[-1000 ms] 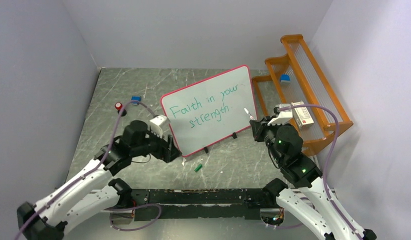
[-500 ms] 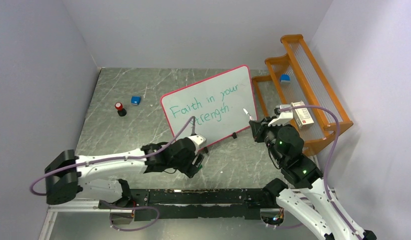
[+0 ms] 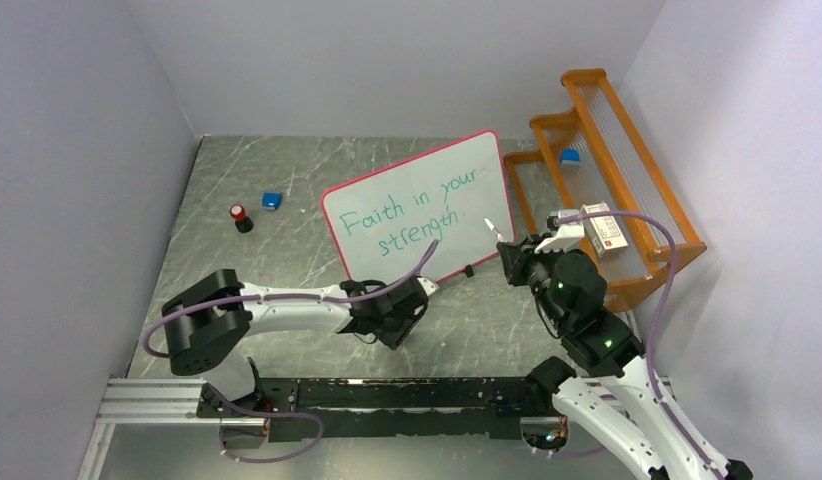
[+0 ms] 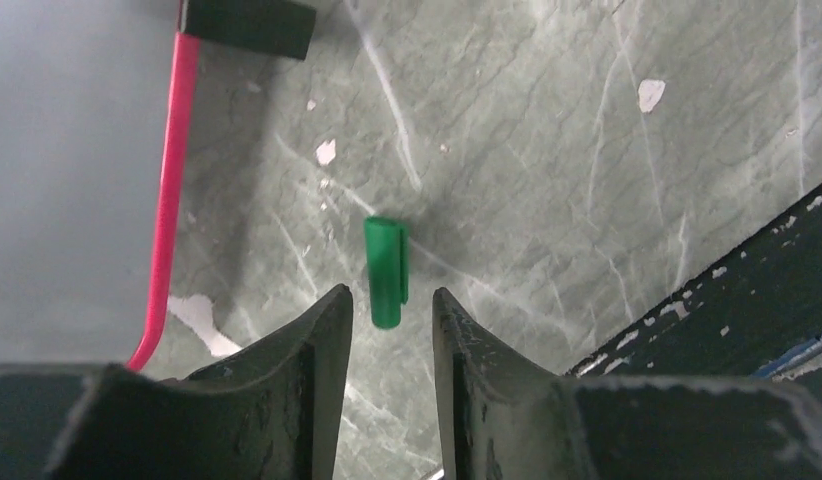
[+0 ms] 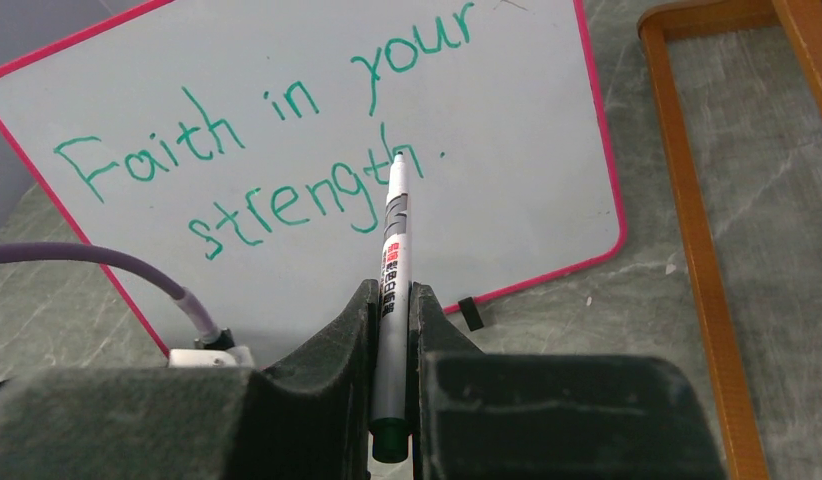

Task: Write a sentence on the whiteboard
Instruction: Close the whiteboard marker at the center of the board.

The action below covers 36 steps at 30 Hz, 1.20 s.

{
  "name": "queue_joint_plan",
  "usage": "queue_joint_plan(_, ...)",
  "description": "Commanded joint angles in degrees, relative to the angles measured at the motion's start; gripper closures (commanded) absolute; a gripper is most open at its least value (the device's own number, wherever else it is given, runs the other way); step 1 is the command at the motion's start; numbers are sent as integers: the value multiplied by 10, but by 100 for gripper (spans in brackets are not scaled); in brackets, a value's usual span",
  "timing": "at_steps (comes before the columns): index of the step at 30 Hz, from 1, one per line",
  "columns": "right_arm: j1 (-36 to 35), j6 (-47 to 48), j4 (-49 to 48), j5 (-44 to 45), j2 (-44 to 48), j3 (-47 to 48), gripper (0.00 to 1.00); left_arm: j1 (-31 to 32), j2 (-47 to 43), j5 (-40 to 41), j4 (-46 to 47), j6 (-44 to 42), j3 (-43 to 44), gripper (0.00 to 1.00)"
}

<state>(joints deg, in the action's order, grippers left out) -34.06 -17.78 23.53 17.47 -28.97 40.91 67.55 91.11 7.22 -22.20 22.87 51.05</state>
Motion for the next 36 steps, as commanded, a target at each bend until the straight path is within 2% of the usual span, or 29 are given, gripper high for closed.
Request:
queue_joint_plan(1, 3, 1, -2, -1, 11, -2, 100, -3, 32, -21, 8, -22, 34, 62)
queue_joint_plan(13, 4, 1, -10, -3, 7, -6, 100, -12, 86, -29, -8, -30, 43, 72)
queue_joint_plan(18, 4, 2, -7, -3, 7, -2, 100, -11, 99, -25, -18, -27, 35, 79)
queue_joint_plan(23, 4, 2, -10, -9, 5, -6, 100, -10, 53, -12, -22, -13, 19, 94)
queue_joint_plan(30, 4, 4, -18, -20, 7, -8, 100, -11, -25, 23, -20, 14, 14, 95)
queue_joint_plan(36, 4, -2, -61, -83, 20, -34, 100, -13, -129, 70, 8, 63, 17, 95)
